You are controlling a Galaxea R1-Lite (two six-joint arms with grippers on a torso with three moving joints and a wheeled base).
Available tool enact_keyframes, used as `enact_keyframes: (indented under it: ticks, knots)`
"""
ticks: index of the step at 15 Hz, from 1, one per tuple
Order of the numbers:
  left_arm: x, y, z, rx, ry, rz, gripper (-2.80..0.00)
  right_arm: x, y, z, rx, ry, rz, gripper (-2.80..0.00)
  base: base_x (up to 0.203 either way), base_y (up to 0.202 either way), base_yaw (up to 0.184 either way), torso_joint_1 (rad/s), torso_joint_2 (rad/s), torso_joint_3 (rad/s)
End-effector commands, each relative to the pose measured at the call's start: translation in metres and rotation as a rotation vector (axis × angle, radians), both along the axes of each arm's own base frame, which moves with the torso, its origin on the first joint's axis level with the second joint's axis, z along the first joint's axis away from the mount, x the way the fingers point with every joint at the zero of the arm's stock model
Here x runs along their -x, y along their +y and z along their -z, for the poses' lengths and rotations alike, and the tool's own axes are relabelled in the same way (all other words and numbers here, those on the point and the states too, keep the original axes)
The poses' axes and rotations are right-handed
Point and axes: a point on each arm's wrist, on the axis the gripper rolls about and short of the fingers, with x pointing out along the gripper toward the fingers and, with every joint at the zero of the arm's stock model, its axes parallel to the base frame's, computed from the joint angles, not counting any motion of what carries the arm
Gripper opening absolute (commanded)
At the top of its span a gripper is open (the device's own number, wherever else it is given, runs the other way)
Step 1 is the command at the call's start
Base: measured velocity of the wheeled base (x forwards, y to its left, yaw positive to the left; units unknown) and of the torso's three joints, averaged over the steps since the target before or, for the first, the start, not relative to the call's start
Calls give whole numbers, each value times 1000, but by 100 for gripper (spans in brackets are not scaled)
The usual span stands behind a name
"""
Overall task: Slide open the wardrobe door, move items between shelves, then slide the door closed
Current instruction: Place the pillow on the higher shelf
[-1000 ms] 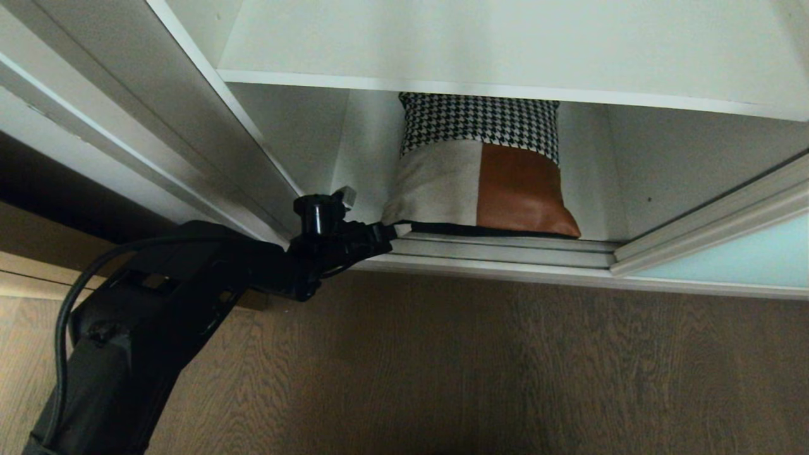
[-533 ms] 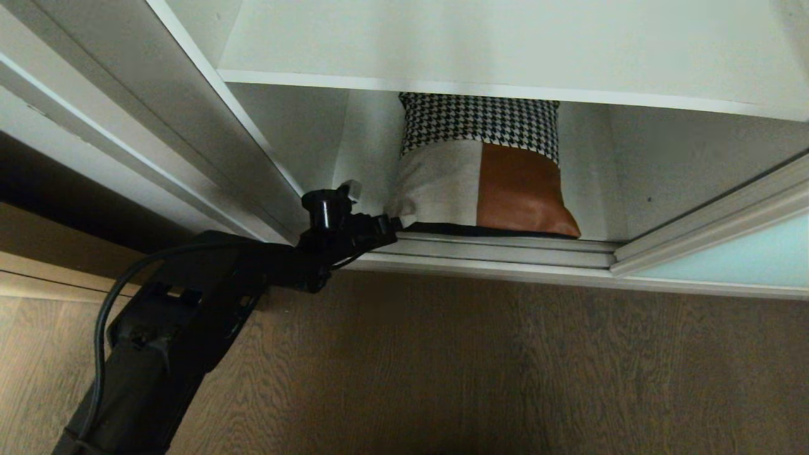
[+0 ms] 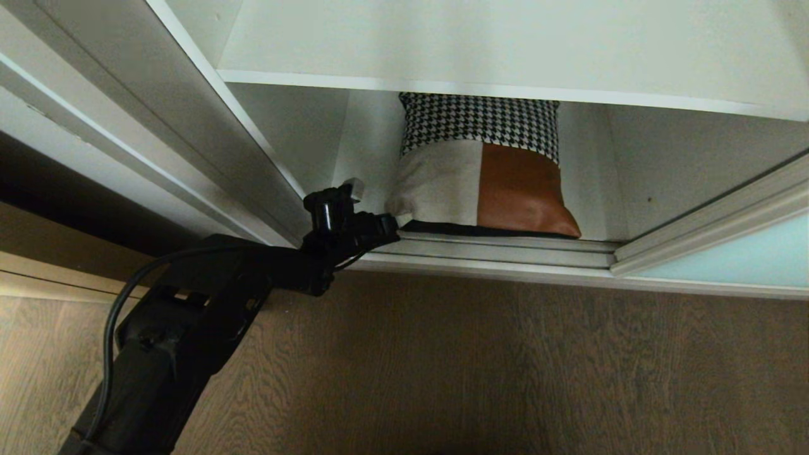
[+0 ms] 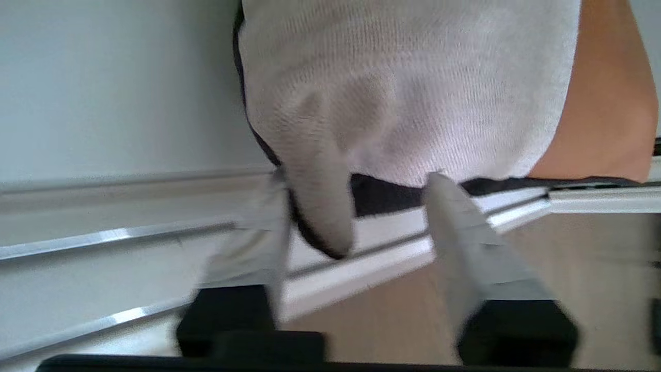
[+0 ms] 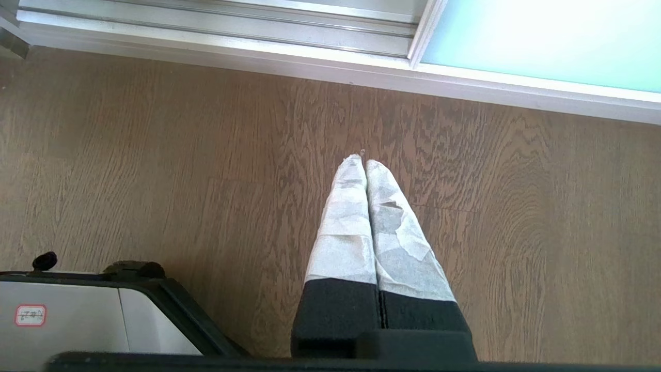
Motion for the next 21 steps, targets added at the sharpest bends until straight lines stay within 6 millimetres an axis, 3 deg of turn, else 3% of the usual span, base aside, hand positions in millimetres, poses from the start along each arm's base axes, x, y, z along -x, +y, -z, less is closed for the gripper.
enact_keyframes:
  ticks: [1,6,14,21]
  knots:
    - [-2,0,7,-6,-11,-2,-280,0,0,0,0,1,0,-280,0,0,0,0,0,0]
    - [0,1,15,-37,122,3,-280,0,0,0,0,1,0,-280,0,0,0,0,0,0]
    - [-3,36,20,17,295,-80,-280,0,0,0,16,1,-3,-280,0,0,0,0,0,0]
    - [19,44,21,31,360,-89,-280,2,0,-1,49,18,2,-280,0,0,0,0,0,0]
